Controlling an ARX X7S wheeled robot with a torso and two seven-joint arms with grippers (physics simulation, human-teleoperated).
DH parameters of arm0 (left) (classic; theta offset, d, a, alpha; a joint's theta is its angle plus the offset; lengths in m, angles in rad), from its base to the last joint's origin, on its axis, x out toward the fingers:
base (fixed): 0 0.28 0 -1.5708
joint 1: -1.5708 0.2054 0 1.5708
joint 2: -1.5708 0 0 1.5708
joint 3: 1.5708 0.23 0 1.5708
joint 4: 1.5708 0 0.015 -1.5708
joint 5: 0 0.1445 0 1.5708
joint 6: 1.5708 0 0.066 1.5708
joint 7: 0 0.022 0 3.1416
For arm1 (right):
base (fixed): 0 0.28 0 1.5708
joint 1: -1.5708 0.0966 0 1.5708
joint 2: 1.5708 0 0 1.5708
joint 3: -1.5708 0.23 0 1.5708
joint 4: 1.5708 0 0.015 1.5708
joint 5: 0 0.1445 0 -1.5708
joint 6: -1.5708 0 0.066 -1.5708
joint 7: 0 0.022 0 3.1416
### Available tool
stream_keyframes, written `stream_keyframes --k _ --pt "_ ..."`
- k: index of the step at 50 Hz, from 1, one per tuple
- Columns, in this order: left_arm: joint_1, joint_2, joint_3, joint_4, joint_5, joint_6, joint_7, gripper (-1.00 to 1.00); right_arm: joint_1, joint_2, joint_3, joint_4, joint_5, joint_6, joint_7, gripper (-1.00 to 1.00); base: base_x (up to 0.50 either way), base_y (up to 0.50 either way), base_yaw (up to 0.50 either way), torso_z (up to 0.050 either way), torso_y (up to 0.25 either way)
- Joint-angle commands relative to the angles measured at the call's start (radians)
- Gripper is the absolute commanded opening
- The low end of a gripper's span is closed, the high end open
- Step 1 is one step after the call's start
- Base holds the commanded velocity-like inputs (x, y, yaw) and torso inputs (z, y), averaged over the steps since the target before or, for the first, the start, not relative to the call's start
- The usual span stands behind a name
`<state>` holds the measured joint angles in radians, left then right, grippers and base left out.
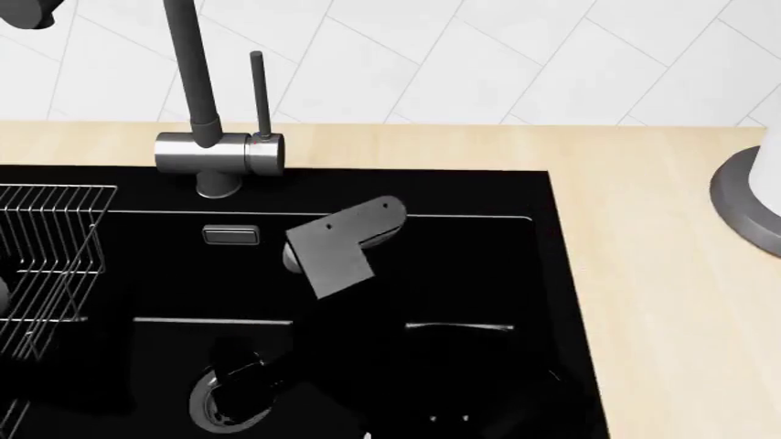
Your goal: There is a mixed pile of frozen fruits and vegetables on the counter. Locate all the frozen vegetables and place the items in a bowl on the counter. Take all the frozen fruits and defrost them in a running sink.
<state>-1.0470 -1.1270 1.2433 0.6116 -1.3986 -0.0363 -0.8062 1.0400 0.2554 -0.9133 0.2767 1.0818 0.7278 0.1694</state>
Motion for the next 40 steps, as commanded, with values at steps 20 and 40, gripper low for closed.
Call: stream_keyframes --k 20,40 --pt "-0.004 0.029 -0.002 -0.022 0.004 -0.016 -0.022 1.00 -0.188 0.401 0.324 -0.653 0.191 -0.115 0.476 1.00 0.00 0.00 0.00 0.000 0.000" --pt "0.009 0.031 -0.004 -0.022 0.012 -0.007 -0.037 1.00 -0.496 0.702 0.553 -0.950 0.279 -0.294 0.665 1.00 0.00 0.00 0.00 0.000 0.000"
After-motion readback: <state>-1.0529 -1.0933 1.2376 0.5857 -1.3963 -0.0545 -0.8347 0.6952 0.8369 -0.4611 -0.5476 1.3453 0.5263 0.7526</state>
